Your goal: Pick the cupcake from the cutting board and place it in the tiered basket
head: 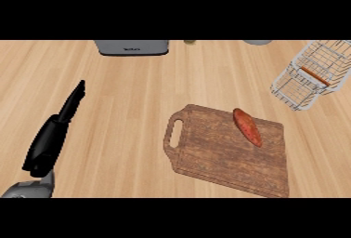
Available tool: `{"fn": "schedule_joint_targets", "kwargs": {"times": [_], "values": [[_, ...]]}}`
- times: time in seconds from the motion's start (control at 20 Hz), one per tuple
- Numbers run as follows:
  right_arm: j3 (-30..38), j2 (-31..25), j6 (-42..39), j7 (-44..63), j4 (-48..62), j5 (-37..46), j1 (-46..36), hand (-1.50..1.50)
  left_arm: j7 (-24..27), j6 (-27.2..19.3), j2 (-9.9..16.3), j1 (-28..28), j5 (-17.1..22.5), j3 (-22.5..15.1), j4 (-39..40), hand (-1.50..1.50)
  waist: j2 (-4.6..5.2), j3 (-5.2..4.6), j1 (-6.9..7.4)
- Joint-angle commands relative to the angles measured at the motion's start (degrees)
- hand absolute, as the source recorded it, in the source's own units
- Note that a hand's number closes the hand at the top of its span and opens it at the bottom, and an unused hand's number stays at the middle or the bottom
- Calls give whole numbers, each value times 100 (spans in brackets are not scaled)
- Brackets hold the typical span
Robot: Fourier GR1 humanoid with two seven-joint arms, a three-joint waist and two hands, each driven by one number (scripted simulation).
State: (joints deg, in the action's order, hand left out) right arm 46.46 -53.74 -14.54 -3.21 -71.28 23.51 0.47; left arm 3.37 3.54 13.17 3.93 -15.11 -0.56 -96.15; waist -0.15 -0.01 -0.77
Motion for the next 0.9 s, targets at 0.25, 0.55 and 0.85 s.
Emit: {"fn": "schedule_joint_targets", "kwargs": {"times": [0.25, 0.55, 0.85], "values": [[-663, -511, -383, 1142, -317, -371, -1576, 150, 160, 84, -47, 377, -106, 0, 422, 0, 34, -3, 145], [-1547, -366, -358, 2581, -436, -412, -2804, 150, 71, 178, -95, -3, -63, -47, 18, 0, 25, -4, 205], [-2347, -287, -220, 2747, 811, -236, -4223, 150, -108, 64, -278, 273, -244, -174, 100, 0, 50, -2, 269]]}}
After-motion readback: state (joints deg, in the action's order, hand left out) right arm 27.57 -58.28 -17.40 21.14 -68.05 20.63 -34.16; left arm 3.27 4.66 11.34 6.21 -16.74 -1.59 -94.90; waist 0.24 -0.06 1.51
